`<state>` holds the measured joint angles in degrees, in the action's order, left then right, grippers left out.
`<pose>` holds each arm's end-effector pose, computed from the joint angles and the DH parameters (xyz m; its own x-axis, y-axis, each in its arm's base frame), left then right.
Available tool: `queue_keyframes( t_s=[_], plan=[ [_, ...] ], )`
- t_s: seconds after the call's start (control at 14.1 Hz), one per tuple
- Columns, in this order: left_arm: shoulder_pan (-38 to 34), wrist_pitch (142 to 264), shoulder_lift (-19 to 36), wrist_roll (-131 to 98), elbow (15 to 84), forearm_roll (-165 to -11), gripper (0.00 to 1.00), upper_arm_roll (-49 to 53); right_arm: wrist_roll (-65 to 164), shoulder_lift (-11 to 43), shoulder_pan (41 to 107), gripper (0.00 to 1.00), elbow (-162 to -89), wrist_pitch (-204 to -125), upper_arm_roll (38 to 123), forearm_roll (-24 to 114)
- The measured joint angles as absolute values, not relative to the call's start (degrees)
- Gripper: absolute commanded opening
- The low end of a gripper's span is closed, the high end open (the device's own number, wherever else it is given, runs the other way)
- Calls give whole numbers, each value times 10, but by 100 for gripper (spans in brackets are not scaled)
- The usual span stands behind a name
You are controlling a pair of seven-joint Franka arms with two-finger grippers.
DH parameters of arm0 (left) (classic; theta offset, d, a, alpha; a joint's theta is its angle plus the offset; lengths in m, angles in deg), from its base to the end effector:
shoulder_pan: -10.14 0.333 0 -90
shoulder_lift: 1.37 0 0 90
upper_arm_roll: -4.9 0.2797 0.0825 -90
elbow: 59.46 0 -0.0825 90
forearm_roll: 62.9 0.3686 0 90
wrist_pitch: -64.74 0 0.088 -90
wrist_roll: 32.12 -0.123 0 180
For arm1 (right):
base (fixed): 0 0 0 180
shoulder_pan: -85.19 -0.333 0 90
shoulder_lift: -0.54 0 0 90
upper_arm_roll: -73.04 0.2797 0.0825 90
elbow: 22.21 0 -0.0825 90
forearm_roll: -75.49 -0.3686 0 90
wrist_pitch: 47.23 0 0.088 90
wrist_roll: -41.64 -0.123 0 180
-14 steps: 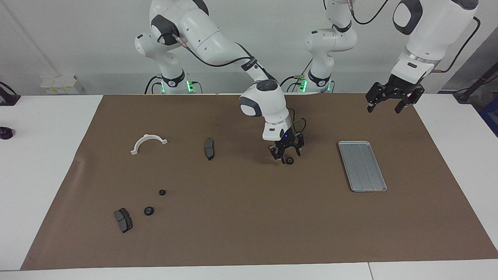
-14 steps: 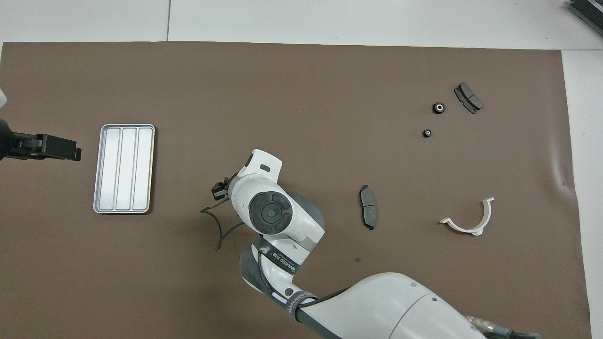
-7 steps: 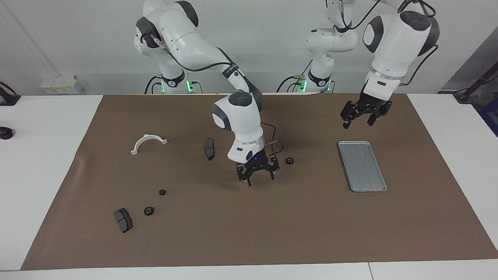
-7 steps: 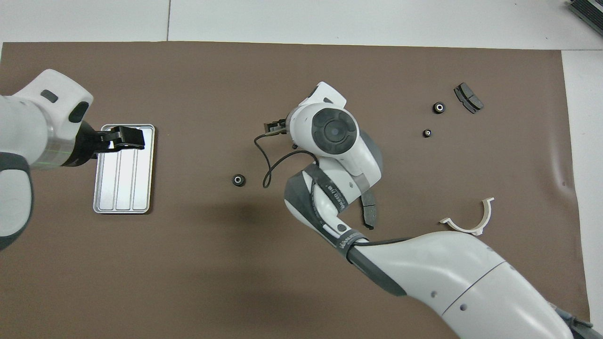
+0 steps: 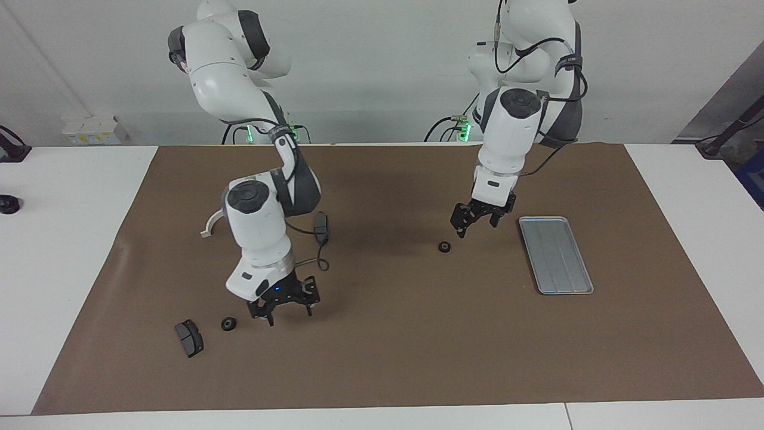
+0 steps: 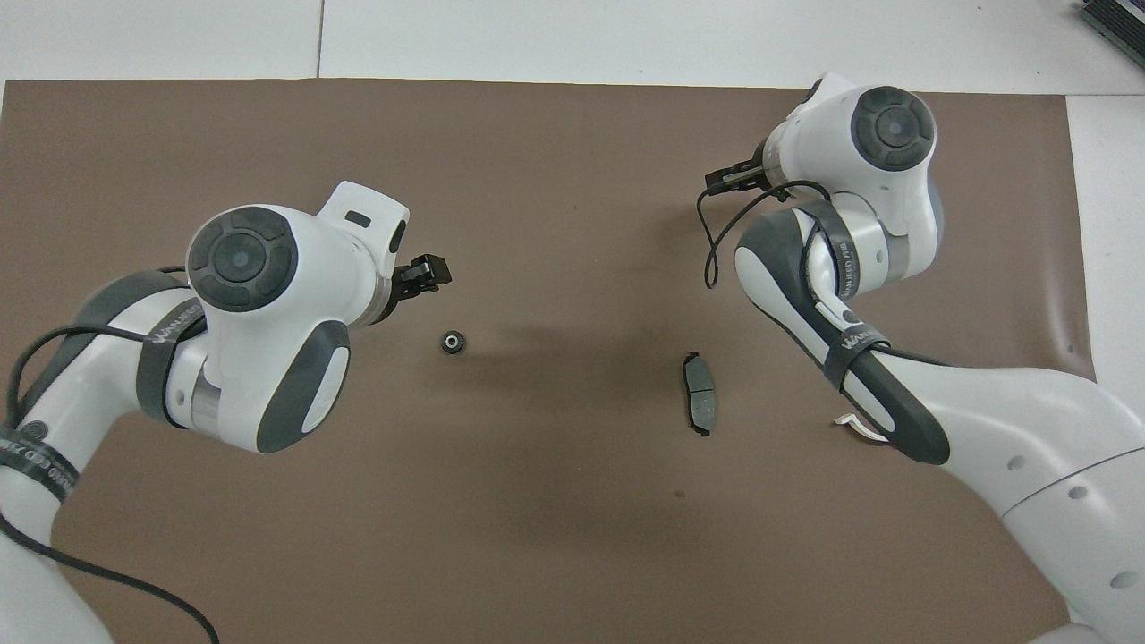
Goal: Pick bearing gear from pile to tray
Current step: 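Grasp the gear with the left gripper while the right gripper returns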
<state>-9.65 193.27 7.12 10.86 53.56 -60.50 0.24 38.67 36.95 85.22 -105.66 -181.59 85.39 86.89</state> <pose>0.5315 -0.2388 0.3641 0.9486 0.2981 0.1058 0.2924 -0.9540 0.0662 0.6994 0.1208 0.3080 0.9385 0.2195 0.2667 0.2187 -0.9752 0.0329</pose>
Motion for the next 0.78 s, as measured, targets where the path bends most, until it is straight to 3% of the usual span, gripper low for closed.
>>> queue_keyframes(
  t_s=[0.28,0.42,0.49,0.78],
  plan=[
    [-116,1999,119,160,570,-580,100,3,421,373,897,83,-1067,-1814,852,870],
    [-133,2021,139,194,581,-579,81,3,435,374,921,82,-1072,-1814,852,876],
    [-140,2025,146,205,582,-578,76,2,438,374,931,81,-1075,-1814,852,881],
    [-148,2031,149,214,590,-577,70,3,440,374,944,75,-1105,-1849,852,882]
  ],
)
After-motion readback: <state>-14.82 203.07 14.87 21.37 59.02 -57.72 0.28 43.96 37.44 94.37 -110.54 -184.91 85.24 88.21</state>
